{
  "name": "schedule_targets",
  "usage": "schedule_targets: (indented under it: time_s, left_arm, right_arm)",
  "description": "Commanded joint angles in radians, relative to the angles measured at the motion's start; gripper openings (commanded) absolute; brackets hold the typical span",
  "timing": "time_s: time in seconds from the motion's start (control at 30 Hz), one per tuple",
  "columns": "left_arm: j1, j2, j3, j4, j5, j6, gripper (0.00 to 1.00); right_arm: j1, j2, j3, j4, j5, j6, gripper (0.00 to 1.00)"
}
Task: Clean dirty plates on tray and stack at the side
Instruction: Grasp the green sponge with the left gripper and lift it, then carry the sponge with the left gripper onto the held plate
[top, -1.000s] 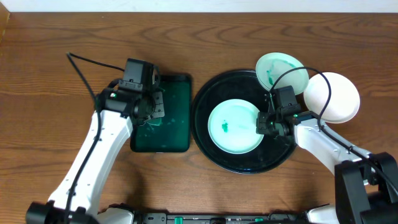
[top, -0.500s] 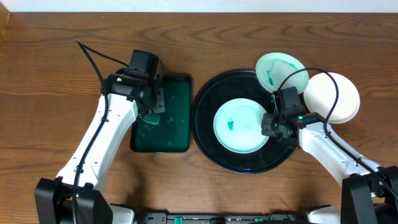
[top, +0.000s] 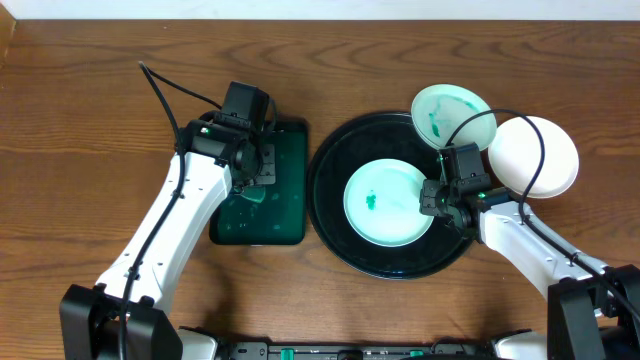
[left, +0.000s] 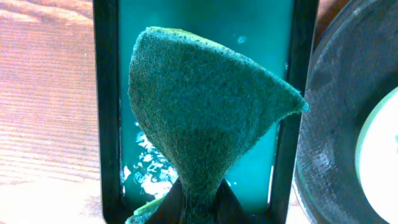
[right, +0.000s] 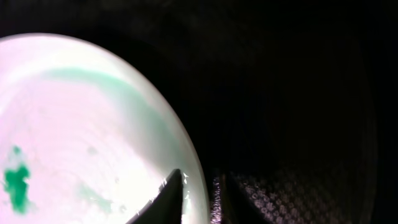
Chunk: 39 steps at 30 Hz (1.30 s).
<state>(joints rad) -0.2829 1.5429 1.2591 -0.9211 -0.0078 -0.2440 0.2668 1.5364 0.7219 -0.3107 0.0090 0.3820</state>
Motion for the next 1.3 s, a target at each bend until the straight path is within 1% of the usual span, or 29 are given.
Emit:
schedule_targets:
  time_s: [0.0,0.17,0.27,0.37,0.53,0.57,0.6,0.67,0.7,0.73,0.77,0.8,0.83,0.9,0.97,1.03,1.1,1.13,1.2,1.27]
  left_arm:
    - [-0.006,0.006,0.021,0.011,-0.024,-0.040,0.07]
    - [-0.027,0.006,0.021,0.026,-0.024,-0.049,0.07]
    - [-0.051,0.006,0.020,0.036,-0.024,-0.053,0.07]
    - [-0.077,0.006,0.020,0.044,-0.027,-0.088,0.07]
    - [-0.126,0.006,0.020,0.066,-0.027,-0.096,0.07]
    - [-0.137,0.006,0.020,0.071,-0.027,-0.103,0.07]
    - [-0.148,0.006,0.020,0.077,-0.027,-0.111,0.07]
    - [-0.164,0.006,0.020,0.091,-0.027,-0.116,0.07]
    - [-0.172,0.006,0.020,0.099,-0.027,-0.122,0.07]
    - [-0.180,0.006,0.020,0.109,-0.027,-0.132,0.07]
    - [-0.188,0.006,0.020,0.118,-0.027,-0.141,0.07]
    - [-0.198,0.006,0.020,0.130,-0.027,-0.157,0.07]
    - [-0.206,0.006,0.020,0.140,-0.026,-0.167,0.07]
    - [-0.229,0.010,0.020,0.163,-0.025,-0.182,0.07]
    - [-0.256,0.024,0.020,0.182,-0.024,-0.193,0.07]
    - [-0.274,0.046,0.020,0.193,-0.023,-0.225,0.07]
    - [-0.293,0.079,0.021,0.208,-0.021,-0.243,0.07]
    - [-0.300,0.094,0.021,0.217,-0.013,-0.245,0.07]
    - [-0.315,0.136,0.021,0.251,0.032,-0.245,0.07]
    - [-0.324,0.164,0.021,0.280,0.063,-0.253,0.07]
  right_arm:
    - [-0.010,0.005,-0.010,0.004,-0.009,-0.002,0.01]
    - [-0.010,0.005,-0.010,-0.018,-0.029,-0.001,0.01]
    - [-0.010,0.005,-0.010,-0.035,-0.089,-0.001,0.01]
    - [-0.010,0.005,-0.010,-0.049,-0.153,-0.001,0.01]
    - [-0.010,0.005,-0.010,-0.053,-0.160,-0.001,0.02]
    - [-0.010,0.005,-0.010,-0.053,-0.160,-0.001,0.04]
    - [-0.010,0.005,-0.010,-0.053,-0.160,-0.001,0.09]
    - [-0.010,0.005,-0.010,-0.052,-0.160,-0.002,0.26]
    - [-0.010,0.005,-0.009,-0.050,-0.160,-0.002,0.31]
    - [-0.010,0.005,-0.008,-0.045,-0.159,-0.002,0.36]
    - [-0.010,0.005,-0.008,-0.029,-0.155,-0.006,0.37]
    - [-0.010,0.005,-0.008,-0.011,-0.149,-0.019,0.36]
    - [-0.010,0.005,-0.008,0.005,-0.135,-0.026,0.32]
    - [-0.010,0.005,-0.009,0.024,-0.085,-0.024,0.21]
    - [-0.010,0.005,-0.009,0.024,-0.058,-0.024,0.15]
    - [-0.010,0.005,-0.010,0.024,-0.059,-0.024,0.15]
    - [-0.005,0.005,-0.010,0.024,-0.058,-0.024,0.18]
    - [-0.002,0.005,-0.011,0.024,-0.059,-0.024,0.21]
    - [0.008,0.005,-0.013,0.024,-0.058,-0.024,0.25]
    - [0.015,0.007,-0.013,0.024,-0.059,-0.024,0.25]
